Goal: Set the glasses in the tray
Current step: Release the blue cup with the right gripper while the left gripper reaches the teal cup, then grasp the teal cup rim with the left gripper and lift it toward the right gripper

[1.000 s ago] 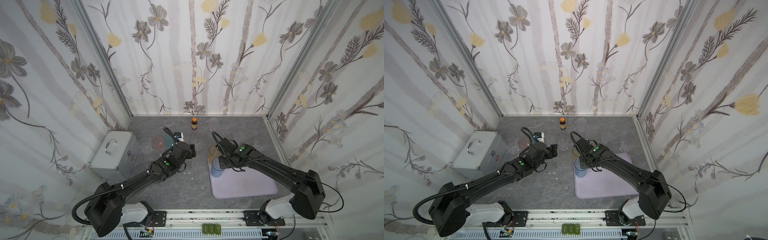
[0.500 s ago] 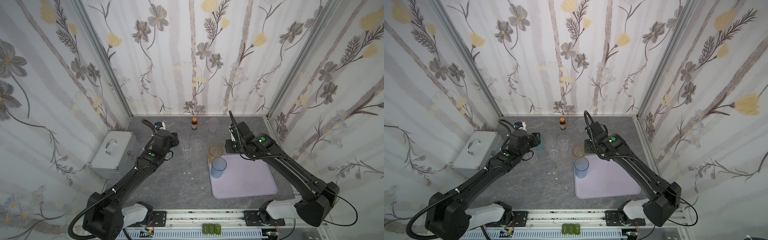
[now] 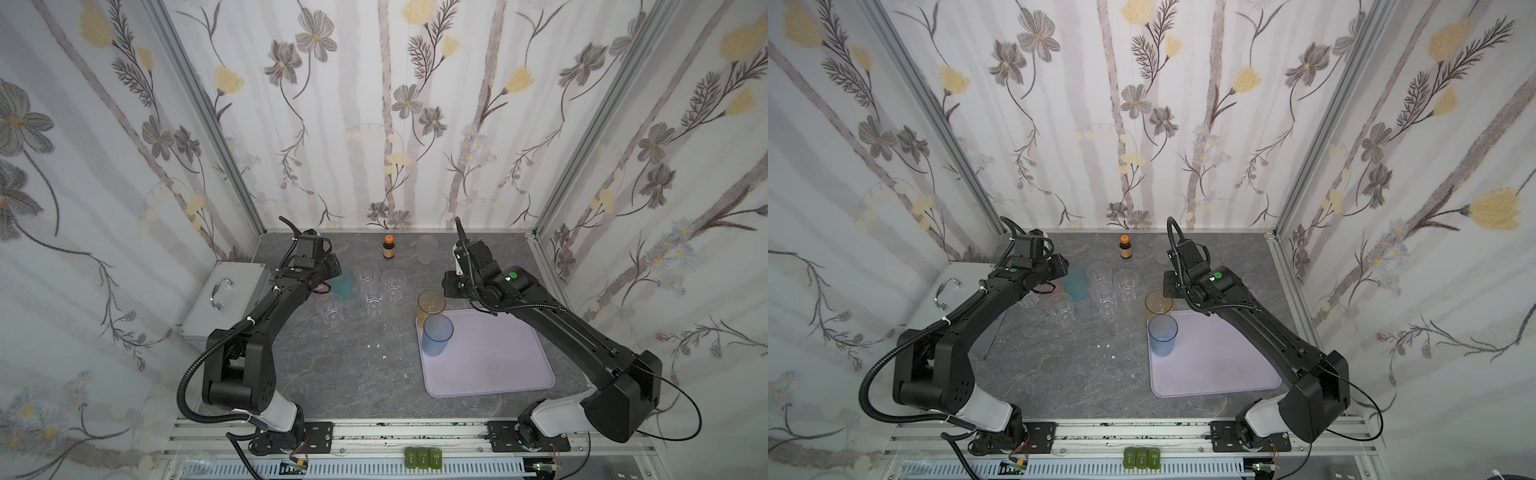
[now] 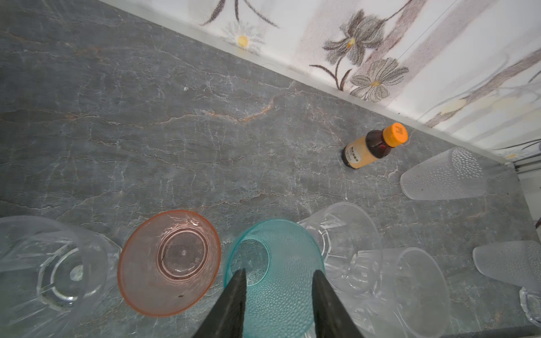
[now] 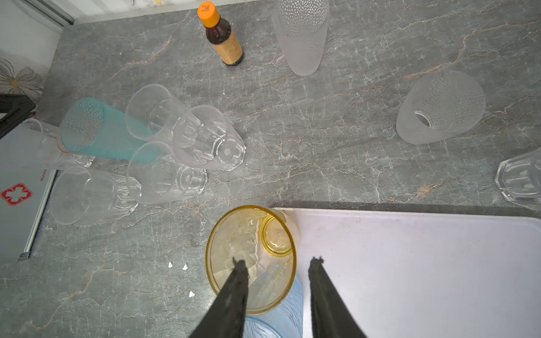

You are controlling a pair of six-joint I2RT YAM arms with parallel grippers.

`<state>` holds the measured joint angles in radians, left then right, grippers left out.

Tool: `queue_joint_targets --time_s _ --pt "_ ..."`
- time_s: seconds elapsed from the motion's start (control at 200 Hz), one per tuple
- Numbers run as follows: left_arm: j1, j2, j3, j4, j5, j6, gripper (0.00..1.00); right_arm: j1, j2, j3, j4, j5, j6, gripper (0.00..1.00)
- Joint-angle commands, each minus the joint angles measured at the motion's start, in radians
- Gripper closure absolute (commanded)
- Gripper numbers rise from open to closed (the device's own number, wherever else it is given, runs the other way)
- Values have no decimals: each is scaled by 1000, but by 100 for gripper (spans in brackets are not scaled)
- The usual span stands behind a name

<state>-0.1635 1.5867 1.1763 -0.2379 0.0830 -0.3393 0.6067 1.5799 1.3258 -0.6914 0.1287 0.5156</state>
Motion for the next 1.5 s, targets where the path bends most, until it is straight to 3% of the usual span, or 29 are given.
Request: queue_joint_targets --time_s 0.0,0.545,0.795,0.954,1.229,1.354,1.494 --pt "3 41 37 -70 -13 48 61 -1 -12 -17 66 3 15 64" --pt "1 158 95 -100 -117 95 67 0 -4 -50 98 -26 28 64" --pt "-16 185 111 -100 -96 100 89 0 0 -46 99 -29 32 65" --pt "-16 158 105 -105 -79 105 100 -1 6 -27 98 -29 33 65" --pt "-20 -29 104 -159 -94 56 100 6 8 31 100 -48 44 65" --pt "-99 -106 111 -161 -160 -10 100 32 31 84 112 -49 60 65" --pt "-288 -119 174 -156 -311 -108 100 78 56 145 134 -21 96 65"
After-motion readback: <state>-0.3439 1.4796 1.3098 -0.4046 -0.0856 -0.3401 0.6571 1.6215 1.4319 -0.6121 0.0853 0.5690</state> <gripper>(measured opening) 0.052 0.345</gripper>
